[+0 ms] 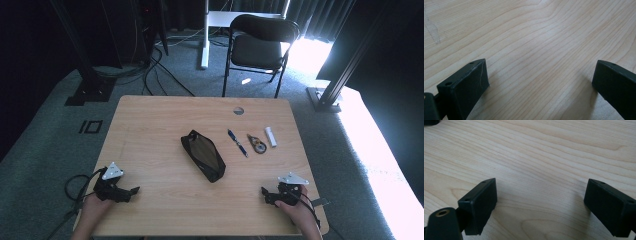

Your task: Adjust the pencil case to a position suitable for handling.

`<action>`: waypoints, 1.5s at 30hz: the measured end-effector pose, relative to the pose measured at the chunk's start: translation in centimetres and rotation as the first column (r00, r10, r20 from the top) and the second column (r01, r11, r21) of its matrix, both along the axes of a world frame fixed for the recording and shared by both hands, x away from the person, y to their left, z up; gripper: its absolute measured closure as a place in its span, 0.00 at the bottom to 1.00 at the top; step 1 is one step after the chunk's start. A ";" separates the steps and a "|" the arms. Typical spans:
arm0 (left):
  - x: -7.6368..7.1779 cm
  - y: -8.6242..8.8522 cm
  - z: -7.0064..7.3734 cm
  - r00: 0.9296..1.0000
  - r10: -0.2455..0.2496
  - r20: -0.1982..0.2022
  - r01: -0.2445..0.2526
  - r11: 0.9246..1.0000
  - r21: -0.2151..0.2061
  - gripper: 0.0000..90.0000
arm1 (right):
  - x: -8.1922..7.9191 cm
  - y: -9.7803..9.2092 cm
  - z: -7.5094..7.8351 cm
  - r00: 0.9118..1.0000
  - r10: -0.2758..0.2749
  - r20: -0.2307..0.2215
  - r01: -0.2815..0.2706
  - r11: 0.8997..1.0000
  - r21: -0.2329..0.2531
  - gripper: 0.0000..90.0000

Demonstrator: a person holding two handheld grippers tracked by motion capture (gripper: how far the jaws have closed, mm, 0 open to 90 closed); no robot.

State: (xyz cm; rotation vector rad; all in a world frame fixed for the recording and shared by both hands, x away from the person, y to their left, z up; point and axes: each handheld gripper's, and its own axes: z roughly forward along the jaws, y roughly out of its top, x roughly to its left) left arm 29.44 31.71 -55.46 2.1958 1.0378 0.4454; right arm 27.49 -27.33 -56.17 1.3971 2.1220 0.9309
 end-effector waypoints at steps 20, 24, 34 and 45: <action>0.0 0.0 0.0 1.000 0.000 0.000 0.000 1.000 0.000 0.01 | -0.4 1.1 0.2 1.000 0.016 -0.005 -0.016 1.000 0.003 0.15; 0.0 0.0 0.0 1.000 0.000 0.000 0.000 1.000 0.000 0.01 | -0.6 2.1 0.6 0.999 0.047 0.012 -0.047 0.999 0.016 0.15; 0.0 0.0 0.0 1.000 0.000 0.000 0.000 1.000 0.000 0.01 | -0.8 5.4 1.7 0.988 0.144 0.058 -0.147 0.988 0.049 0.15; 0.0 0.0 0.0 1.000 0.000 0.000 0.000 1.000 0.000 0.01 | -0.4 9.0 2.3 0.967 0.237 0.094 -0.243 0.968 0.061 0.15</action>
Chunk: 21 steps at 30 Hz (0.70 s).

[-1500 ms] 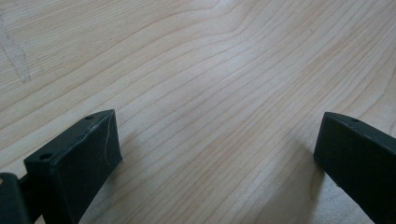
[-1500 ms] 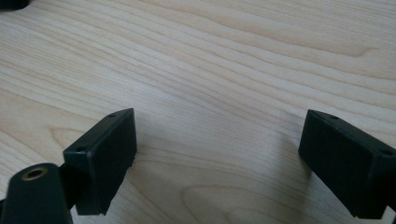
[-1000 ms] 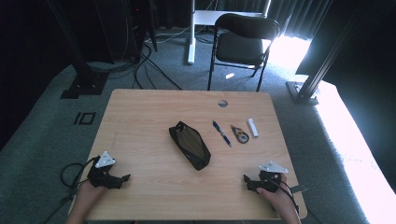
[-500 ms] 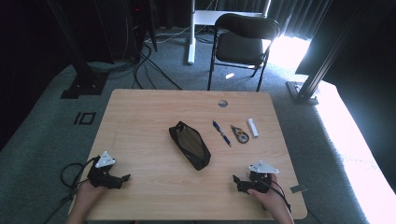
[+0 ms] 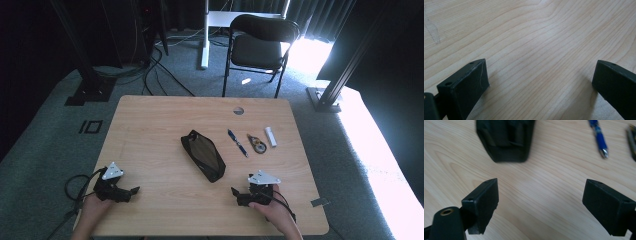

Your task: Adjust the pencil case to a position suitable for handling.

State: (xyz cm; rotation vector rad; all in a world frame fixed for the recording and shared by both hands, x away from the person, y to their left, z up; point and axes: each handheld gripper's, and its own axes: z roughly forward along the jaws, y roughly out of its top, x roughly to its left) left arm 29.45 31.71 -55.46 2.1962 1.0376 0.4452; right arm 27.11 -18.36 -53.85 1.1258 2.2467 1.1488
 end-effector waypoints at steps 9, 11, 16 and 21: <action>0.0 0.0 0.0 1.000 -0.001 0.000 0.001 1.000 0.000 0.01 | 0.4 1.9 0.4 0.998 0.055 0.019 -0.055 0.998 0.012 0.15; 0.0 0.0 0.0 1.000 0.000 0.000 0.000 1.000 0.000 0.01 | 0.5 2.3 0.6 0.998 0.062 0.025 -0.063 0.998 0.024 0.16; 0.0 0.0 0.0 1.000 0.000 0.000 0.000 1.000 0.000 0.01 | 0.8 3.2 1.1 0.996 0.072 0.056 -0.074 0.997 0.032 0.17; 0.0 0.0 0.0 1.000 0.000 0.000 0.000 1.000 0.000 0.01 | 1.1 4.1 1.7 0.995 0.055 0.083 -0.058 0.997 0.042 0.25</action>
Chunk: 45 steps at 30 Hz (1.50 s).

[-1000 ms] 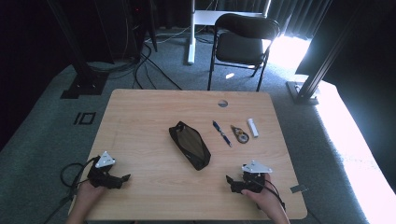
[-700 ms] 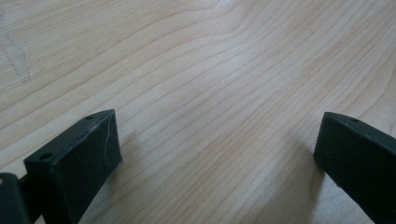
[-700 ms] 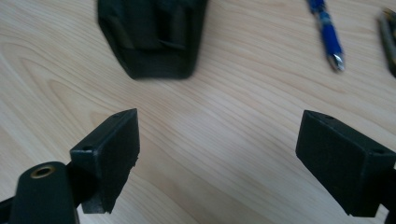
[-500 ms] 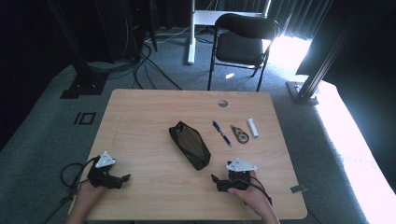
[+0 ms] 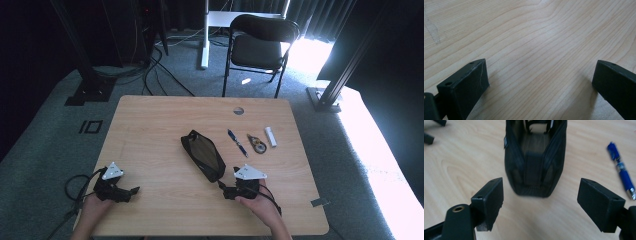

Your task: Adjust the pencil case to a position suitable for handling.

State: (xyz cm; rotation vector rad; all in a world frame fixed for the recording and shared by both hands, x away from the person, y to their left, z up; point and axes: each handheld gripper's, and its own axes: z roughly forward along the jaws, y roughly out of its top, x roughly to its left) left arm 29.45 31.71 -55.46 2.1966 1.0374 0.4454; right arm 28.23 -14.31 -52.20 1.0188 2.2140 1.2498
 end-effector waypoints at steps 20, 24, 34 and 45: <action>0.0 0.0 0.0 1.000 0.000 0.000 0.000 1.000 0.000 0.01 | 1.3 1.4 -0.2 0.996 -0.023 -0.082 0.021 0.999 -0.028 0.67; 0.0 0.0 0.0 1.000 0.000 0.000 0.000 1.000 0.000 0.01 | 1.4 1.8 -0.4 0.995 -0.011 -0.102 0.009 1.000 -0.025 0.67; 0.0 0.0 0.0 1.000 0.000 0.000 0.000 1.000 0.000 0.01 | 1.4 2.7 0.1 0.993 0.010 -0.118 -0.013 0.999 -0.029 0.81; 0.0 0.0 0.0 1.000 0.000 0.000 0.000 1.000 0.000 0.01 | -0.2 1.8 0.0 0.978 0.143 -0.151 -0.149 0.988 -0.029 0.81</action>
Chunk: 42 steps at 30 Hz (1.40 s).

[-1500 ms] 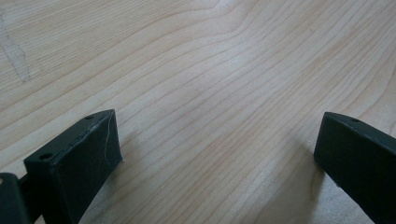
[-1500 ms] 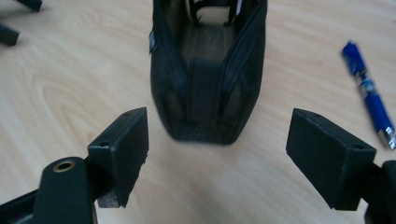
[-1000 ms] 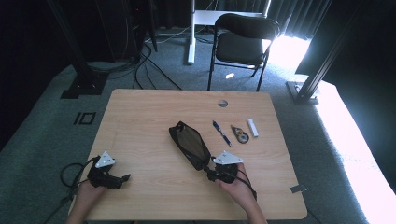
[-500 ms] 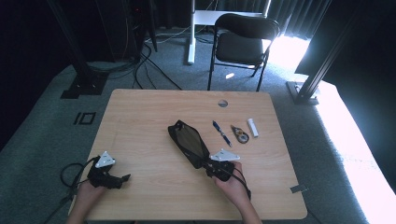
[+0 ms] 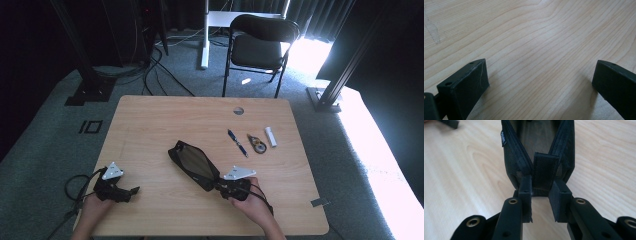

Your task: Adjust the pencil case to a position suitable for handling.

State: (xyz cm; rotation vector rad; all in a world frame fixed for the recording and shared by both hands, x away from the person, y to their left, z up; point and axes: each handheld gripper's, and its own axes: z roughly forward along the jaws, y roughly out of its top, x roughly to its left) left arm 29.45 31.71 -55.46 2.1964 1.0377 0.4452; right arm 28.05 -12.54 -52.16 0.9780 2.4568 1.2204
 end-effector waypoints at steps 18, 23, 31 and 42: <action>0.0 0.0 0.0 1.000 0.000 0.000 0.000 1.000 0.000 0.01 | -0.2 -5.8 0.5 1.000 -0.013 0.015 0.013 1.000 0.006 0.81; 0.0 0.0 0.0 1.000 0.000 0.000 0.000 1.000 -0.001 0.01 | -0.5 -6.5 0.3 1.000 -0.015 0.013 0.015 1.000 -0.001 0.81; 0.0 0.0 0.0 1.000 -0.001 0.000 0.001 1.000 0.000 0.01 | -0.9 -8.0 0.1 0.999 -0.034 -0.011 0.034 0.999 0.006 0.80; 0.0 0.0 0.0 1.000 0.000 0.000 0.000 1.000 0.000 0.01 | -1.6 -9.4 0.6 0.999 -0.043 -0.010 0.043 0.999 0.024 0.70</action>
